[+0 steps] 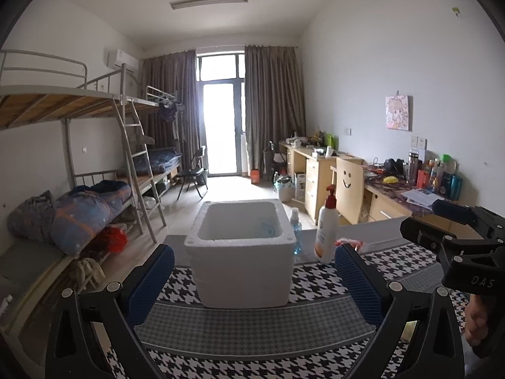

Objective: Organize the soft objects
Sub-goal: 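Withdraw both grippers from the foam box back over the table, then lower both grippers toward the white tissue pack and white roll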

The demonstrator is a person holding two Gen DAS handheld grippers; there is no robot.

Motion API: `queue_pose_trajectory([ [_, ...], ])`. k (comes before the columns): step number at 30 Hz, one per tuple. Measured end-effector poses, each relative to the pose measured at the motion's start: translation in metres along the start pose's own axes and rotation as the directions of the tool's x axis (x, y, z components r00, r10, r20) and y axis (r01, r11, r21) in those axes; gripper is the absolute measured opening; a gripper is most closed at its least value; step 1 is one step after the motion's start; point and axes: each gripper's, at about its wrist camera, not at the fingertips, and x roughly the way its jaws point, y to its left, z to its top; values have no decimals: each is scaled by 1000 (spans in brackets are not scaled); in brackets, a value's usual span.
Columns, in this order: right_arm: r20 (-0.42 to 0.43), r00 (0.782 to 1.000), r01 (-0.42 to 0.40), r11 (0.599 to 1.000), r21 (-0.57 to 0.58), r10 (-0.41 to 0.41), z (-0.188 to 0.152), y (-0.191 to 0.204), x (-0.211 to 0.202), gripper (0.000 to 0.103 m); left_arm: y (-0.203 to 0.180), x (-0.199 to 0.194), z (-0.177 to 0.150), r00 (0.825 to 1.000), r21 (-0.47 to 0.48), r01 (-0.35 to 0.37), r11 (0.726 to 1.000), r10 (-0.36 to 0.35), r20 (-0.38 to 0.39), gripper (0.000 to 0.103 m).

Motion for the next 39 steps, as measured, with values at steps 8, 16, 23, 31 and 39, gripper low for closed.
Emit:
queue_pose_trajectory([
  [8, 4, 1000, 5, 1000, 26, -5, -14, -10, -7, 96, -5, -4, -13, 1000, -8, 17, 1000, -17, -2, 102],
  [16, 17, 1000, 14, 1000, 25, -14, -25, -10, -18, 96, -19, -9, -27, 999, 4, 40, 999, -40, -1, 102],
  [23, 19, 999, 29, 999, 25, -30, -39, -10, -27, 96, -25, -11, -39, 998, -21, 63, 998, -63, -2, 102],
  [31, 0, 999, 37, 998, 49, -37, -55, -15, -34, 96, -37, -10, -54, 995, 0, 103, 995, -103, -13, 102],
  [39, -18, 996, 87, 995, 53, -86, -68, -19, -34, 96, -49, -11, -65, 988, 13, 152, 988, -151, -16, 102],
])
